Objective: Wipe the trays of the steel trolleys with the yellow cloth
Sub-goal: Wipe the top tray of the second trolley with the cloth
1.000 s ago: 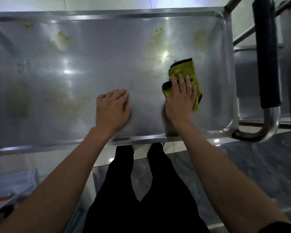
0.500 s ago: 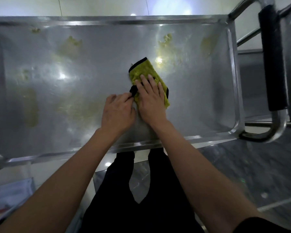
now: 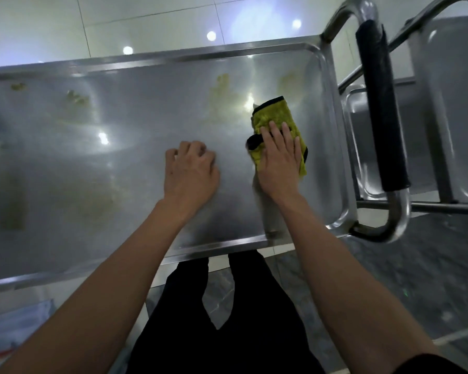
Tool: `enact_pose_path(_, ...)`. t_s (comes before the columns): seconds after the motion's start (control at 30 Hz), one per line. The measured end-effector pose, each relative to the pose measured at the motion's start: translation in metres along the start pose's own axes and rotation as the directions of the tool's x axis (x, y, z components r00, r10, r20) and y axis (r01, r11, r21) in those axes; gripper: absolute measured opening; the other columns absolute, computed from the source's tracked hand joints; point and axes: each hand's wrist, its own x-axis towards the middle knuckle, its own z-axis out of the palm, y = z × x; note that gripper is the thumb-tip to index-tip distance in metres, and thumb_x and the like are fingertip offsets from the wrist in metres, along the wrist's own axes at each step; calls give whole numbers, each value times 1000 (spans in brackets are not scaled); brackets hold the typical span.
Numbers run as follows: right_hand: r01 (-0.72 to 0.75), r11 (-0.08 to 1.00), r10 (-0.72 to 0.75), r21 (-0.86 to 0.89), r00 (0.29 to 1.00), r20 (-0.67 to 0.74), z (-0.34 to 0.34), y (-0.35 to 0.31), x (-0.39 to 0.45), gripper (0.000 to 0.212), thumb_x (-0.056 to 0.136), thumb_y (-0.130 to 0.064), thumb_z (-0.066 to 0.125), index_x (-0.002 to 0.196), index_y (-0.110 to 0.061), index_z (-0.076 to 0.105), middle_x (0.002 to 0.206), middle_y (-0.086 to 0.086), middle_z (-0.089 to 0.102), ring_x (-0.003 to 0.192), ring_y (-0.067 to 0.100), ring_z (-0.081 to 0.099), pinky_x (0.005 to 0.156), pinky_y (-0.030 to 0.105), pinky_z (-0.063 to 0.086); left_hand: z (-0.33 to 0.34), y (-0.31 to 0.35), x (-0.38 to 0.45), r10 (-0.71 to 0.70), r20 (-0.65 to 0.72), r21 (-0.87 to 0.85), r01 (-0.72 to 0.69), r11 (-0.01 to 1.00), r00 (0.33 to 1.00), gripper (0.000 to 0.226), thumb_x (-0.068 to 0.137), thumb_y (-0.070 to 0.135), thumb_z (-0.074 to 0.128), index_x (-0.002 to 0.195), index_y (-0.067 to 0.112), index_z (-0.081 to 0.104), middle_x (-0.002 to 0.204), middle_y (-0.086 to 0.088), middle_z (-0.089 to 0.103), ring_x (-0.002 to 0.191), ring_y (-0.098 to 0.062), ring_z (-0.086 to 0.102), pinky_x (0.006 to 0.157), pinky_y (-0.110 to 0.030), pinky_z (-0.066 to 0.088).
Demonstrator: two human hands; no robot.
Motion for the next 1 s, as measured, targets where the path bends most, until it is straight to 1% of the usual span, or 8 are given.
enact_pose_path(0.23,-135,990,134,-33,991,-29,-34,82,24,61,95,-17,48,154,-20,34,164,2,25,154,25,12,125,50,5,8,34,20,-40,47,48,37,998,998,27,94,29,55,110,16,73,128,-7,60,118,-33,51,98,-47,33)
enact_pose_path(0.43,-141,990,140,-30,989,-45,-33,80,27,61,93,-14,50,152,-22,38,163,0,28,153,23,13,124,48,3,7,32,12,-26,73,24,25,999,997,30,92,29,58,118,18,69,136,-5,57,124,-30,51,101,-49,32)
enact_pose_path(0.53,-155,988,154,-21,987,-50,-31,75,29,60,91,-19,42,151,-21,39,162,1,29,153,23,15,124,50,5,2,13,14,-57,11,-15,57,998,998,30,95,30,54,118,19,69,133,-4,59,123,-28,50,101,-48,33)
enact_pose_path(0.63,-167,985,165,-32,984,-66,-25,60,32,67,86,-28,25,151,-20,40,162,2,31,152,24,18,124,51,8,-4,-17,17,-155,-8,-19,155,988,988,29,95,31,54,116,19,71,131,-3,59,123,-27,50,101,-47,31)
enact_pose_path(0.7,-143,989,140,-38,988,-70,-18,39,35,70,84,-30,22,150,-19,42,161,3,32,152,26,20,123,50,9,-7,-35,17,-148,37,-10,149,989,988,29,96,32,53,114,21,73,132,-1,60,123,-25,52,103,-47,28)
enact_pose_path(0.8,-85,996,84,-30,996,-39,-3,-6,41,67,86,-28,24,149,-18,44,161,3,33,151,26,22,123,49,9,-12,-57,18,-62,79,-46,66,997,995,30,98,33,51,112,24,76,137,3,60,123,-21,55,106,-46,29)
enact_pose_path(0.9,-35,999,34,-33,999,-25,15,-57,45,61,90,-24,32,149,-19,45,160,2,34,151,25,24,123,49,11,-16,-78,16,-61,37,-87,64,994,997,28,98,31,52,110,20,75,135,1,61,125,-22,53,103,-46,31)
enact_pose_path(1.0,36,998,-37,-52,999,-5,31,-103,46,59,91,-27,33,148,-19,46,160,2,35,151,25,24,123,49,12,-16,-102,11,-67,9,-58,67,996,998,28,97,30,52,104,19,77,131,0,62,125,-23,50,101,-47,30)
